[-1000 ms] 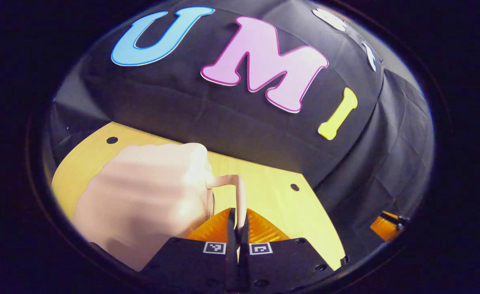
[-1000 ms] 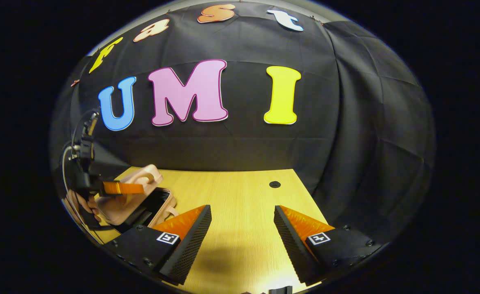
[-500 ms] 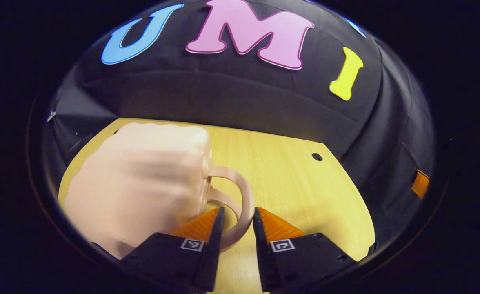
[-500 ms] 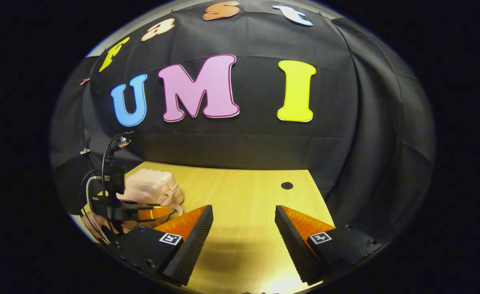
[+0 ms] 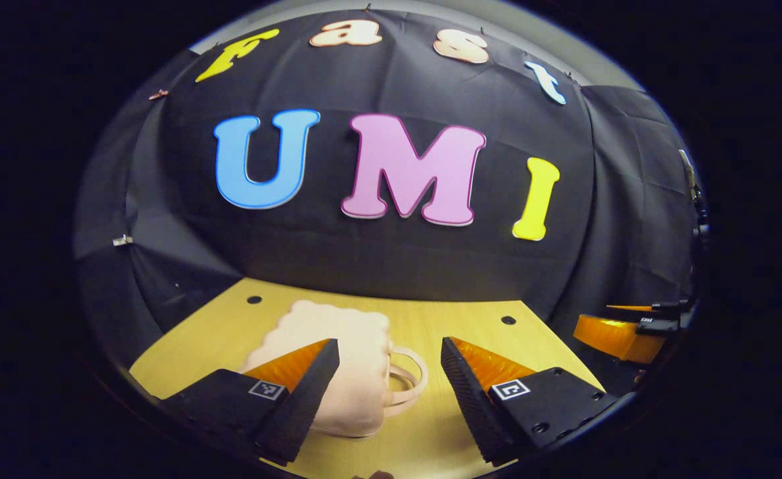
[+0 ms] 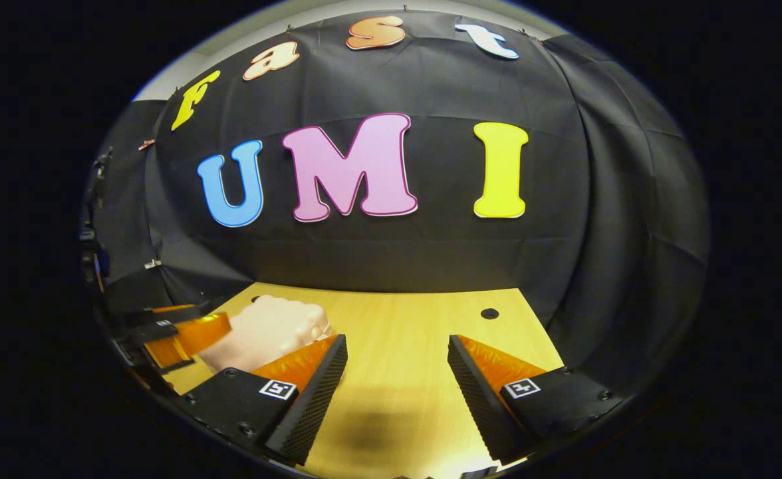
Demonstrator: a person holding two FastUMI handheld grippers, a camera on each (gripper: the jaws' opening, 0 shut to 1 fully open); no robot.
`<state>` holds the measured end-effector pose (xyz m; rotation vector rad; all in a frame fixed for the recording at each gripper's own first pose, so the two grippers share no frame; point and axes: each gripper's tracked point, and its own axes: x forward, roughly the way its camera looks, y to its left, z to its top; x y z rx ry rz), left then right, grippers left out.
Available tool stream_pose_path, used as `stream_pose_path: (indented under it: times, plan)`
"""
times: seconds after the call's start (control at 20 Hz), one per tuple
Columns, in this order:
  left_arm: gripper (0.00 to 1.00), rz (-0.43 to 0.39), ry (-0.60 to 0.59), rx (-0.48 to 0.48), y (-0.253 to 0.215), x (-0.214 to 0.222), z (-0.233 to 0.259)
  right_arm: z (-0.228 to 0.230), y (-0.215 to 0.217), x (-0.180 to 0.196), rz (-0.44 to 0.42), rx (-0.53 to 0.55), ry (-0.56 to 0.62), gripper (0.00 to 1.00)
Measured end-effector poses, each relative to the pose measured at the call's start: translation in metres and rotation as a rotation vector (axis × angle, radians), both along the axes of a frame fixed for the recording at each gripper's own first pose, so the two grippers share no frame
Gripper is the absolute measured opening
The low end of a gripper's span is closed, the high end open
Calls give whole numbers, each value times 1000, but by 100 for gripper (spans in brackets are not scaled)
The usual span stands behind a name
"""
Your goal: First open the suitcase, pack the skin care products into it, and then close the suitcase.
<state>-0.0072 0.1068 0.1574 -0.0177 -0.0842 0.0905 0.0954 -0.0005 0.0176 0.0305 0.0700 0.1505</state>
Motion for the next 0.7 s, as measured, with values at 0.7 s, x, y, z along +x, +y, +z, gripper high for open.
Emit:
stream_pose_path:
  times: [0.7]
  plan:
    - [96,16,-77,36,55,-76,-7,13,78,-70,23,-27,-95,96]
